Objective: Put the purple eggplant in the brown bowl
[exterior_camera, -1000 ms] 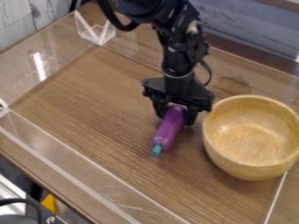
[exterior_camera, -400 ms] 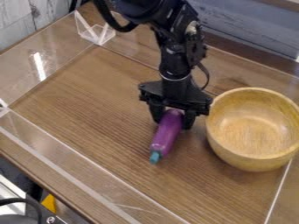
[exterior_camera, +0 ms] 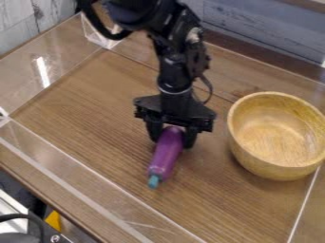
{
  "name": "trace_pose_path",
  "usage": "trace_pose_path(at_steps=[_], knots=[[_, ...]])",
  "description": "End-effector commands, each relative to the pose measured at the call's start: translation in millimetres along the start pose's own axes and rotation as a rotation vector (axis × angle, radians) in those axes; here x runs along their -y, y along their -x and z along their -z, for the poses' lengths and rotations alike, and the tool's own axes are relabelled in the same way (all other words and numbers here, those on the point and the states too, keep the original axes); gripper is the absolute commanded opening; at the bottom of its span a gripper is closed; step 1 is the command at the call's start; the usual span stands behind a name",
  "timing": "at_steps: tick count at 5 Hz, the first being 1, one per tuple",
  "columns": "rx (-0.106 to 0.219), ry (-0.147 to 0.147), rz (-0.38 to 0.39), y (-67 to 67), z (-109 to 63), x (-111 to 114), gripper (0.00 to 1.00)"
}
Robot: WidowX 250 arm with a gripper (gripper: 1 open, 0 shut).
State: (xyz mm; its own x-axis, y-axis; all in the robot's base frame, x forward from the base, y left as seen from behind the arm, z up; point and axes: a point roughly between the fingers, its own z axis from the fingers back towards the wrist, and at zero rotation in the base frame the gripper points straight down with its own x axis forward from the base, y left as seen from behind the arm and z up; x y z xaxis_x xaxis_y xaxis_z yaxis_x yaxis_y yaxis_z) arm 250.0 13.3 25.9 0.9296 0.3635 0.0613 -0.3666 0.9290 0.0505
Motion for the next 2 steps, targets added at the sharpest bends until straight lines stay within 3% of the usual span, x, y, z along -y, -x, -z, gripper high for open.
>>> trace_pose_path(at_steps=[1, 2], knots=[[0.016, 0.003, -0.022, -8.2, -12.4, 8.8, 0.00], [0.011, 0.000, -0.036, -13.4, -16.7, 16.0, 0.00]])
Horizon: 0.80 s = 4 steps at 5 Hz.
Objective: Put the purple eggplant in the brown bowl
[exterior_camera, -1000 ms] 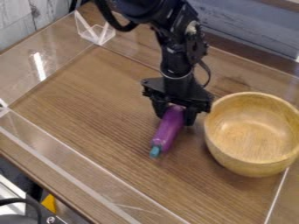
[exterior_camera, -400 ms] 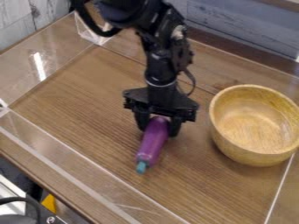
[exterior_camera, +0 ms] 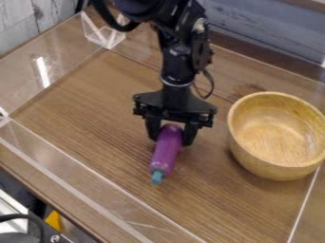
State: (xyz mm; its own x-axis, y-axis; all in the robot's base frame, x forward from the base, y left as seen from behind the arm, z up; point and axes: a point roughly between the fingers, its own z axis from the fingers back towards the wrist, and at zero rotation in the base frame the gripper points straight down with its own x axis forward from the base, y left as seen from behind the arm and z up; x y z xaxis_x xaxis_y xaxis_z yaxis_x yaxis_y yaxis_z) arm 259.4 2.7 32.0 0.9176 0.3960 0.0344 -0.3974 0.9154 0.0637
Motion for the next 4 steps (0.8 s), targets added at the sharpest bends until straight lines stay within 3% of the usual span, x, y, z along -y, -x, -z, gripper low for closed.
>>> trace_pose_path(at_steps=[1, 4], knots=[[0.035, 0.014, -0.007, -5.6, -12.3, 4.0, 0.00], [0.023, 0.007, 0.007, -9.2, -18.8, 15.7, 0.00]])
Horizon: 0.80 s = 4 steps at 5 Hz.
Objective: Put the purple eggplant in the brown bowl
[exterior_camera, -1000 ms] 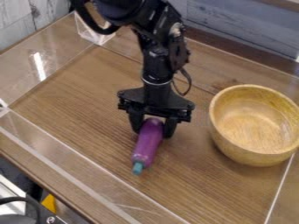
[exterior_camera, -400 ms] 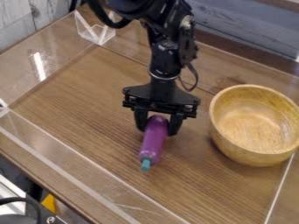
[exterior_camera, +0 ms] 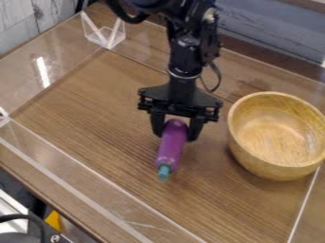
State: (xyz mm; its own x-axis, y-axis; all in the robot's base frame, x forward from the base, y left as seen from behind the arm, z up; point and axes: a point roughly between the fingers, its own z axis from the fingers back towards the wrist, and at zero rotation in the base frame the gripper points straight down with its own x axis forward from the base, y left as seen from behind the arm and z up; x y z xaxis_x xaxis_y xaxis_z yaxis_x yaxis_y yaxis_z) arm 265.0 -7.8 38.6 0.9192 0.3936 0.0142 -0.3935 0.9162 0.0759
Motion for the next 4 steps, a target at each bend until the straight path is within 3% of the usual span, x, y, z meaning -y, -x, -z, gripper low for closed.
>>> trace_pose_path(at_steps=[1, 2, 4], knots=[[0.038, 0.016, -0.015, -6.0, -18.2, 4.4, 0.00], [0.035, 0.013, -0.032, -4.2, -24.8, 4.6, 0.00], [0.039, 0.015, 0.107, 4.4, -25.5, 8.7, 0.00]])
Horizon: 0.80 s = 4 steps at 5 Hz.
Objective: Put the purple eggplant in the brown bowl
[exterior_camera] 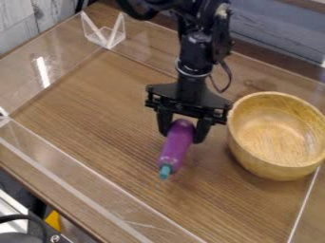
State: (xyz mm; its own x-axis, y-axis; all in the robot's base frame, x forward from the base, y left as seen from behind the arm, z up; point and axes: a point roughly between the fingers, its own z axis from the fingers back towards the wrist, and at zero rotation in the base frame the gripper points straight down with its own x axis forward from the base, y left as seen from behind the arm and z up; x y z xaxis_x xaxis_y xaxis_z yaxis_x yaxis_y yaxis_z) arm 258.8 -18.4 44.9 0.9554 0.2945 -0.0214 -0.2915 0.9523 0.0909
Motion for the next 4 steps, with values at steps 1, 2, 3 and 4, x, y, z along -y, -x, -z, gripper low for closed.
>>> trace_pose_path(at_steps=[1, 2, 3, 4], knots=[[0.067, 0.027, 0.040, -11.2, -12.2, 3.0, 0.00], [0.061, 0.030, 0.011, -12.3, -16.4, 10.9, 0.00], [0.056, 0.039, -0.015, -14.8, -23.3, 22.5, 0.00], [0.058, 0.049, 0.011, -20.2, -18.6, 44.0, 0.00]])
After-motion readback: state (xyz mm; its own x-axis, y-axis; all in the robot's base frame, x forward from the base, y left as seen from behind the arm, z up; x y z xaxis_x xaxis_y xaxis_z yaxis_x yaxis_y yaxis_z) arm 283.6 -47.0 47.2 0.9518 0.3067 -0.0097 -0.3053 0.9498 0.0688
